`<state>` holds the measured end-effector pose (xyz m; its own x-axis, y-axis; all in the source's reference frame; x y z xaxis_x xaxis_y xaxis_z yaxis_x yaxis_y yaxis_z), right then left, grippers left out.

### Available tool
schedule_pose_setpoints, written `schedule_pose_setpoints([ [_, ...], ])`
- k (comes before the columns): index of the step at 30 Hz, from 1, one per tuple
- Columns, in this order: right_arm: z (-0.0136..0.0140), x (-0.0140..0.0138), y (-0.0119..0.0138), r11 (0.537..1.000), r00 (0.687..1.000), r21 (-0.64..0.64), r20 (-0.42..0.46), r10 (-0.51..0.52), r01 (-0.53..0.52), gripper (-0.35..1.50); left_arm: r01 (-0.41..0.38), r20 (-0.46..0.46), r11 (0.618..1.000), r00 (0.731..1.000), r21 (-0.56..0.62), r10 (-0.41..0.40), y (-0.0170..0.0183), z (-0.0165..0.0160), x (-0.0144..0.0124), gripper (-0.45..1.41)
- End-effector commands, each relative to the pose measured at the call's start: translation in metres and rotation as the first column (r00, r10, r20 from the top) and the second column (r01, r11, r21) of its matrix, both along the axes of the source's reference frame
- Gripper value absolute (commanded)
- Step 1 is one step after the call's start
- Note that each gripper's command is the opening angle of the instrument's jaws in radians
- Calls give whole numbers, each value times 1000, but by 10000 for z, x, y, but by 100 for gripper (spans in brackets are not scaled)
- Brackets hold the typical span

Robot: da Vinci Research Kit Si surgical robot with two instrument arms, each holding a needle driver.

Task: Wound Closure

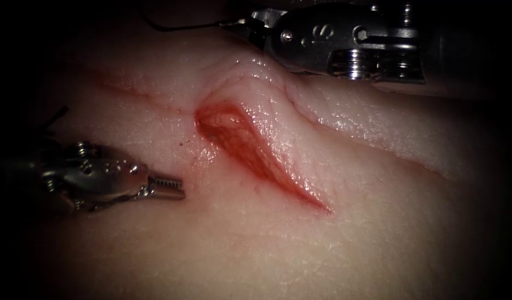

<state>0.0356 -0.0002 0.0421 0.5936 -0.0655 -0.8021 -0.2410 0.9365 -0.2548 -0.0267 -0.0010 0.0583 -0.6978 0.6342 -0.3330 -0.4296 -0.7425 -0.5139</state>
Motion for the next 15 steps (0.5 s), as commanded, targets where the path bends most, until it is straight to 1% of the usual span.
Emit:
schedule_pose_setpoints([
  [1, 2, 8, 4, 1000, 1000, -3, -5, 2, -2, -35, -1, 1, 1000, 1000, 1, 1, -4, 6, -5, 7],
  [5, 0, 5, 7, 1000, 1000, -5, -3, 1, -1, -35, -1, 1, 1000, 1000, 1, 1, -4, 6, -5, 7],
  [8, -1, 2, 10, 999, 999, 34, -20, 30, -29, -35, -1, 1, 1000, 1000, 1, 1, -4, 6, -5, 7],
  [13, 2, -2, 18, 982, 991, 153, -52, 122, -113, -35, -1, 2, 1000, 1000, 3, 1, -4, 6, -6, 7],
  [15, 4, -4, 23, 965, 984, 215, -63, 170, -153, -35, -1, 2, 1000, 1000, 3, 1, -4, 6, -6, 7],
])
